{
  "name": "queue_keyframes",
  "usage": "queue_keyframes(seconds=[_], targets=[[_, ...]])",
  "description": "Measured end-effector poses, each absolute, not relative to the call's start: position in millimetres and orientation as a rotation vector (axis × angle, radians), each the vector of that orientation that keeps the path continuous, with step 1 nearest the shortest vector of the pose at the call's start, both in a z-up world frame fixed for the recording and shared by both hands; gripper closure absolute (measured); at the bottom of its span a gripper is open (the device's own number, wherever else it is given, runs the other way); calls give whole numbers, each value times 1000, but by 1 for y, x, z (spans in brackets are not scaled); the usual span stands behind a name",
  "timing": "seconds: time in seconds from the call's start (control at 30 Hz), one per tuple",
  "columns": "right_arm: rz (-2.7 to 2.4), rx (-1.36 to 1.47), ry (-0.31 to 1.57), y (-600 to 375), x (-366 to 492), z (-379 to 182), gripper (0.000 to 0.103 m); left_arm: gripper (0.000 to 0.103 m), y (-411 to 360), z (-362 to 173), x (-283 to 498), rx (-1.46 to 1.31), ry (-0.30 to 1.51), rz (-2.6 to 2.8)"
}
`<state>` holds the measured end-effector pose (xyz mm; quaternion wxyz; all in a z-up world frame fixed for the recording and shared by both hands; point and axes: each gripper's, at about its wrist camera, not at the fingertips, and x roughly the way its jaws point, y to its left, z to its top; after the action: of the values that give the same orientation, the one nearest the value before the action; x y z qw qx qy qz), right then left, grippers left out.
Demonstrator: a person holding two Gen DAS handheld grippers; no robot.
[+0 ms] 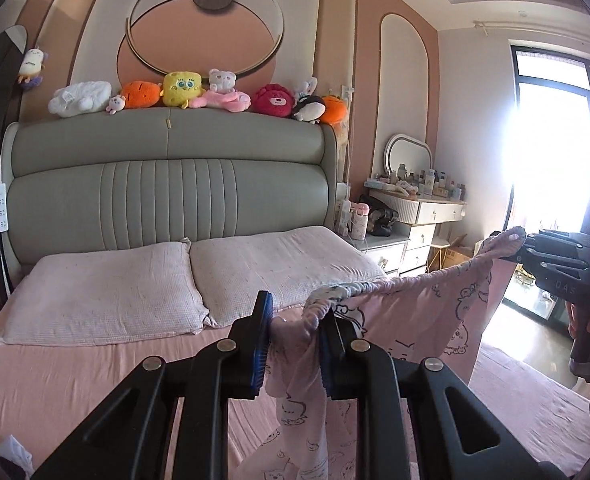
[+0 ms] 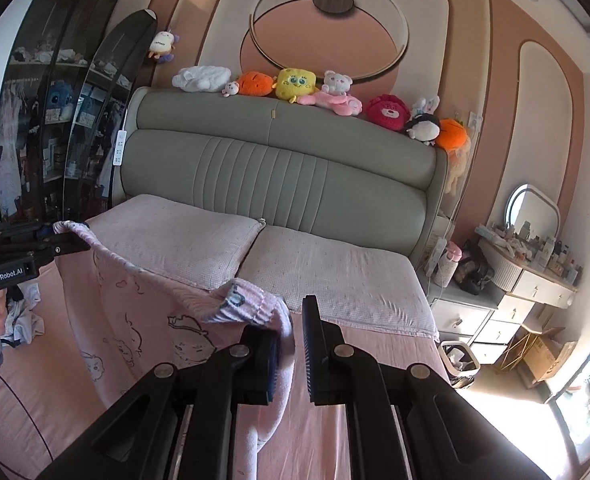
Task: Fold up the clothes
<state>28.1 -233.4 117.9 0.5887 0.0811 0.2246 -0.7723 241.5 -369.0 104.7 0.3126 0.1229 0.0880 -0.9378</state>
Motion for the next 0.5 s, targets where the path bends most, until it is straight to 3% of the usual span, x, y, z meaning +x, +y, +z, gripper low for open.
queue_keyframes(seconds=[0.23, 0.5], targets=[[-1800, 142, 511, -228, 39, 145, 95, 84, -358, 139, 251, 290, 130, -2456], [-1763, 195, 539, -256, 35, 142, 95, 84, -394, 123, 244, 335, 242, -2447]])
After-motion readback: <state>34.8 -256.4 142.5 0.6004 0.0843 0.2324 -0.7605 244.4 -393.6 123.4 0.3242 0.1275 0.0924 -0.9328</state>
